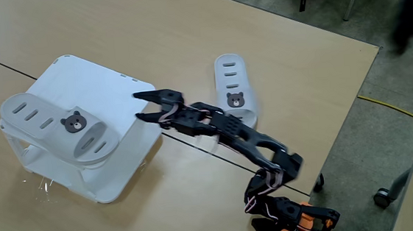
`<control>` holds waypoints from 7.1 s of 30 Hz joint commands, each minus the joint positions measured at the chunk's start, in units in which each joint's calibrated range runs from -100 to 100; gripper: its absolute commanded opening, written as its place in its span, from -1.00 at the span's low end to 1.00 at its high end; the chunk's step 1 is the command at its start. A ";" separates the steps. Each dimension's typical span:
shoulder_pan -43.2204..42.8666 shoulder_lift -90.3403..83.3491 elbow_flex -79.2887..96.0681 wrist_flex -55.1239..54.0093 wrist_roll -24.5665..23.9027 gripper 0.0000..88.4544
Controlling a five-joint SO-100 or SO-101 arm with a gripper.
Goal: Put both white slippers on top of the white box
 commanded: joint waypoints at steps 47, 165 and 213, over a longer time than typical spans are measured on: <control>47.14 43.20 77.69 -109.62 0.42 -0.98; 9.23 9.29 -15.68 -8.59 0.42 -0.98; 6.43 65.84 -71.61 -8.85 0.42 -0.98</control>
